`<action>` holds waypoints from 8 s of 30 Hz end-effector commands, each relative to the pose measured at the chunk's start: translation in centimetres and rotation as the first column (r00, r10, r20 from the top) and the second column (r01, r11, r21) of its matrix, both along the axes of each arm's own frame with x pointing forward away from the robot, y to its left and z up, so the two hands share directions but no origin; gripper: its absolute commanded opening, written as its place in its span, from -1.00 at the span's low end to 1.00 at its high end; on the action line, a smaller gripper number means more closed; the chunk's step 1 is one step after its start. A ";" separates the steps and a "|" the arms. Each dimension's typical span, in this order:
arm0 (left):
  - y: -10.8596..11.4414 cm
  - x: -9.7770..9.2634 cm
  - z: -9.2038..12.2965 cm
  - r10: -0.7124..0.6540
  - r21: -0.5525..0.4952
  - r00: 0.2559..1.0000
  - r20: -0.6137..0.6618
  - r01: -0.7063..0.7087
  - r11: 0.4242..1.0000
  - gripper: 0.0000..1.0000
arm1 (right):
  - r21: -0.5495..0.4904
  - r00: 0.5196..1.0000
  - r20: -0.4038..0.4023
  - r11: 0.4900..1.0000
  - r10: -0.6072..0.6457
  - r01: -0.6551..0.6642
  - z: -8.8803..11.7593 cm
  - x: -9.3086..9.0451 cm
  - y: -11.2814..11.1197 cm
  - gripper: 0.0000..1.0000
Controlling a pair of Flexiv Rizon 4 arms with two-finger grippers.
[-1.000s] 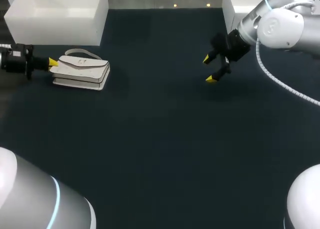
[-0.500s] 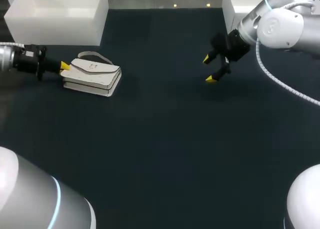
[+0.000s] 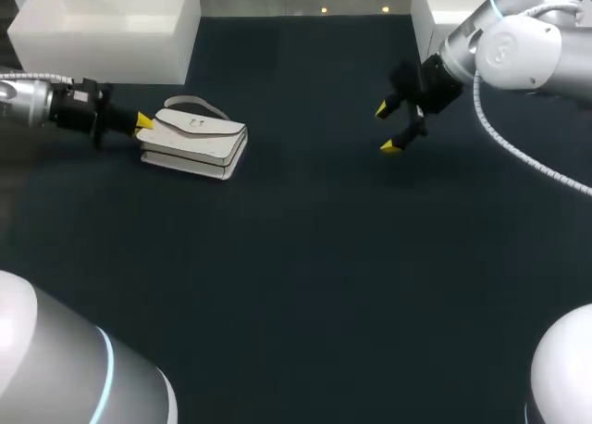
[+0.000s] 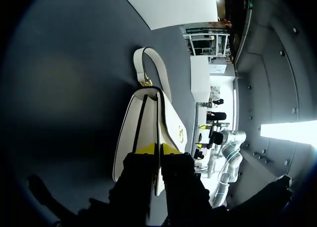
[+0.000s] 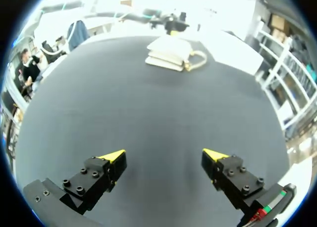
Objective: Pick up the bag, open it, inspect its contents, close it, and place it on the opposite side
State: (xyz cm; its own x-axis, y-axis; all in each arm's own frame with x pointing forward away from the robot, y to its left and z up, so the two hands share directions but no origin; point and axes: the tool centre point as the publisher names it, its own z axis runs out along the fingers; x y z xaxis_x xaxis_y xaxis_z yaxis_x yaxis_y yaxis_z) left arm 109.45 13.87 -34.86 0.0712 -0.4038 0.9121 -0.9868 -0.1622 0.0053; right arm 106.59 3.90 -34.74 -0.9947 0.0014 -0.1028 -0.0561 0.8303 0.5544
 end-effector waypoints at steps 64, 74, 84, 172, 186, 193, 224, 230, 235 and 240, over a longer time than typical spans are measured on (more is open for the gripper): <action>-20.1 -1.3 -1.9 0.268 -0.085 0.957 0.115 -0.259 0.962 -1.00 | 0.002 1.000 -0.002 1.000 0.003 -0.003 0.0 0.1 -0.1 1.00; -19.6 -1.8 -1.2 0.243 -0.092 0.964 0.108 -0.234 0.968 0.23 | 0.002 1.000 -0.002 1.000 0.003 -0.003 0.0 0.1 -0.1 1.00; -18.2 -2.5 -0.3 0.071 -0.065 0.993 0.094 -0.065 0.996 -0.22 | 0.002 1.000 -0.002 1.000 0.003 -0.003 0.0 0.1 -0.1 1.00; -22.1 -3.1 1.8 -0.245 -0.050 0.969 0.035 0.247 0.968 1.00 | 0.002 1.000 -0.002 1.000 0.003 -0.003 0.0 0.1 -0.1 1.00; -16.8 -3.0 6.3 -0.362 0.151 0.920 0.150 0.340 0.928 1.00 | -0.100 0.997 0.058 0.994 -0.041 0.047 3.8 -0.7 1.8 1.00; -14.9 -2.4 7.9 -0.497 0.308 0.835 0.237 0.421 0.853 1.00 | -0.136 0.991 0.128 0.989 -0.035 0.053 5.3 -1.9 2.9 1.00; -15.8 -0.8 9.8 -0.843 0.807 0.319 0.433 0.279 0.520 1.00 | -0.351 0.951 0.306 0.924 -0.039 0.151 3.6 -4.1 6.3 1.00; -16.1 -0.6 9.7 -0.863 0.843 0.327 0.385 0.256 0.473 1.00 | -0.388 0.946 0.323 0.905 -0.042 0.173 3.2 -4.3 6.7 1.00; -16.1 -0.6 9.7 -0.863 0.843 0.327 0.385 0.256 0.473 1.00 | -0.388 0.946 0.323 0.905 -0.042 0.173 3.2 -4.3 6.7 1.00; -16.1 -0.6 9.7 -0.863 0.843 0.327 0.385 0.256 0.473 1.00 | -0.388 0.946 0.323 0.905 -0.042 0.173 3.2 -4.3 6.7 1.00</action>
